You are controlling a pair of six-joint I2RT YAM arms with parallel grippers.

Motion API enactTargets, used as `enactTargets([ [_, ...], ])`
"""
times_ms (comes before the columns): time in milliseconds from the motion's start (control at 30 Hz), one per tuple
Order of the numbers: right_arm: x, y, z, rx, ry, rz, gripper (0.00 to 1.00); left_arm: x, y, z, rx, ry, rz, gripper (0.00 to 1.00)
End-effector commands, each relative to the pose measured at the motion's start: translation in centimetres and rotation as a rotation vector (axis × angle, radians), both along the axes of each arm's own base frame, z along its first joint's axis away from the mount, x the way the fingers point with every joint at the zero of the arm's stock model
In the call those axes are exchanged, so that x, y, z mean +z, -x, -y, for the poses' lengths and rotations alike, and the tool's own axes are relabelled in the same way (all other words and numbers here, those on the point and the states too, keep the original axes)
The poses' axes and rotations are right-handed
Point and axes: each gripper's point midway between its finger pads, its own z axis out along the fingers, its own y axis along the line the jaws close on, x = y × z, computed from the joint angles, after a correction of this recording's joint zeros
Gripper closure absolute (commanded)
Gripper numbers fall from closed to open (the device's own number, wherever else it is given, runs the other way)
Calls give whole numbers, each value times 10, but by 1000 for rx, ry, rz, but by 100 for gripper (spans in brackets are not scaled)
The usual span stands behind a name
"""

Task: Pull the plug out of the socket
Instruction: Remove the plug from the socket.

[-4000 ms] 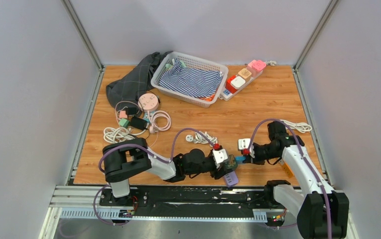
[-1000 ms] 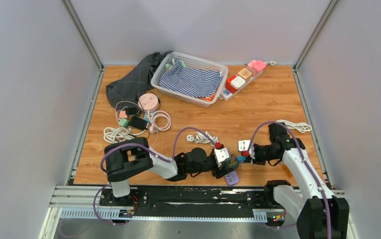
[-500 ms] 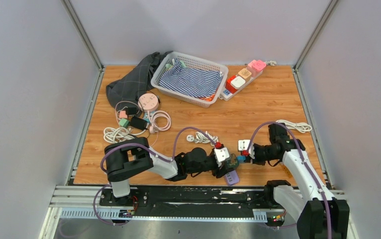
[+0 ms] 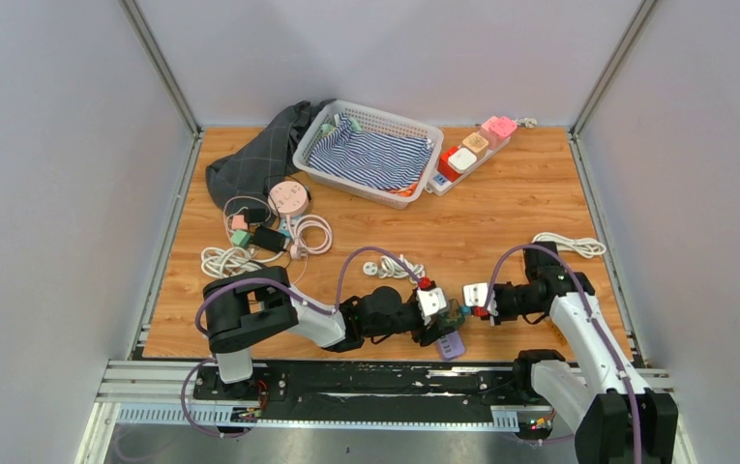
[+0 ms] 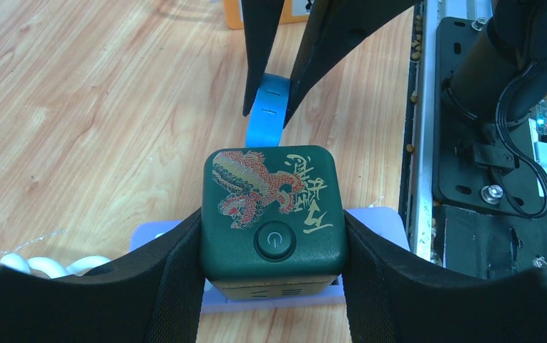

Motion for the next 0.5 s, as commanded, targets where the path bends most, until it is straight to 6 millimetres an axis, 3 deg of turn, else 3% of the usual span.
enactTargets([
  [0, 4, 4, -4, 76, -18, 67, 100, -29, 16, -4, -45, -85, -65, 100],
  [100, 7, -27, 8, -141, 2, 55, 100, -29, 15, -4, -44, -85, -65, 100],
  [167, 7, -37, 14, -197, 20, 44, 100, -29, 15, -4, -39, -84, -65, 100],
  [300, -1, -17, 10, -45, 41, 64, 100, -29, 13, -5, -25, -85, -64, 100],
  [467, 5, -26, 16, -95, 52, 96, 100, -29, 12, -6, -21, -87, -63, 100],
])
